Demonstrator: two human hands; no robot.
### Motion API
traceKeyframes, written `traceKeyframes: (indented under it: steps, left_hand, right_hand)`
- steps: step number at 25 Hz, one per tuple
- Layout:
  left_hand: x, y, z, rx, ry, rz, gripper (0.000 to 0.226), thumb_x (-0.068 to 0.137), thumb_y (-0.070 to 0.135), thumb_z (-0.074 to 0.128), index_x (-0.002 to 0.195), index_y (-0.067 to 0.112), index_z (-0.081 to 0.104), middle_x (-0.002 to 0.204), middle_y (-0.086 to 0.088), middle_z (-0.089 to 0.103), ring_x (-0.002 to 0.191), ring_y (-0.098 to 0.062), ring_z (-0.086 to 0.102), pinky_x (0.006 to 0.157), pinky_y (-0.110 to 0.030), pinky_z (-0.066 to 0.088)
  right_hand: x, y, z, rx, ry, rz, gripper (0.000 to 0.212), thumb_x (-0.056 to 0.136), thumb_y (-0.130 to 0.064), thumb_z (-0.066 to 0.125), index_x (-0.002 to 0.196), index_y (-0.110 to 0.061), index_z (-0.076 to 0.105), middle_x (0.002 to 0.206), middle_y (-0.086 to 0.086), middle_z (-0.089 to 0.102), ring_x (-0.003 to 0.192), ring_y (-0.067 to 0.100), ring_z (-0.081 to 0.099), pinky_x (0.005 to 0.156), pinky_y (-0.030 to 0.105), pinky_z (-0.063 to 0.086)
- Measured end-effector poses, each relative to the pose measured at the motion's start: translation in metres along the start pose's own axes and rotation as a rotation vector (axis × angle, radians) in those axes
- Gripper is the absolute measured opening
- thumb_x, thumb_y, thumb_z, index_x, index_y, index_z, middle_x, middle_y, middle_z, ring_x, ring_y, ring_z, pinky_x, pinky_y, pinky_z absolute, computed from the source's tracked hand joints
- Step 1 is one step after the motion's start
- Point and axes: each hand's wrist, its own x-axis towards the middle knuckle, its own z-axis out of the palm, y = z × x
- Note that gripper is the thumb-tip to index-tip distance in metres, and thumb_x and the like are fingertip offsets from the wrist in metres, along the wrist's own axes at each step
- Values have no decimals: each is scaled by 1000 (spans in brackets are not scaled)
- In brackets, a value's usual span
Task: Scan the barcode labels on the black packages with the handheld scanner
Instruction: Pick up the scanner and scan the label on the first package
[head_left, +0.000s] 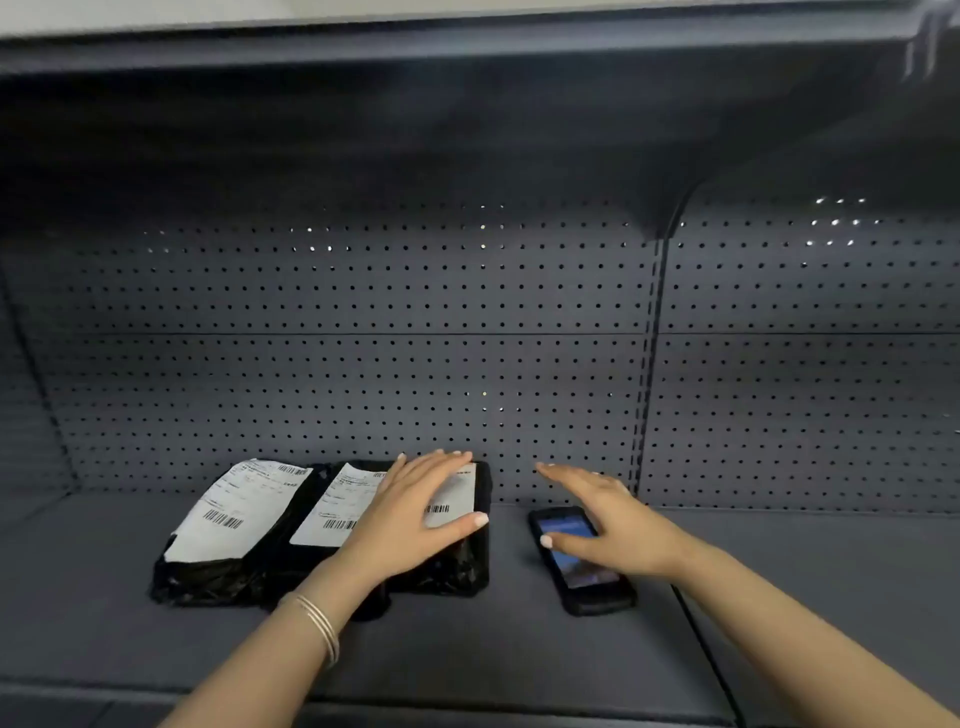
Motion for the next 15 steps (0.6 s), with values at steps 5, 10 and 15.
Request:
traceKeyframes:
  steps: [5,10,15]
  left_hand:
    - [-1,0,-5,20,-3,-39,73,75,70,51,139,41,34,146,17,38,137,5,21,122,-38,8]
    - [0,-15,-4,21,-22,-333,78,85,59,49,148,26,16,153,1,32,142,-21,25,117,-42,22]
    - [9,-29,-1,199,-112,-504,69,81,62,48,135,20,38,140,-4,48,129,-29,39,103,-43,37]
  right_hand:
    - [2,-8,2,36,-18,83,82,91,-49,64,158,-32,21,163,-6,30,150,19,24,124,43,20]
    - [8,-12,29,-90,-99,510,109,79,-64,69,160,-18,13,158,11,33,143,31,35,117,43,34]
    - [18,-13,48,-135,-165,819,113,74,-64,72,155,-5,22,153,13,39,139,32,40,109,38,44]
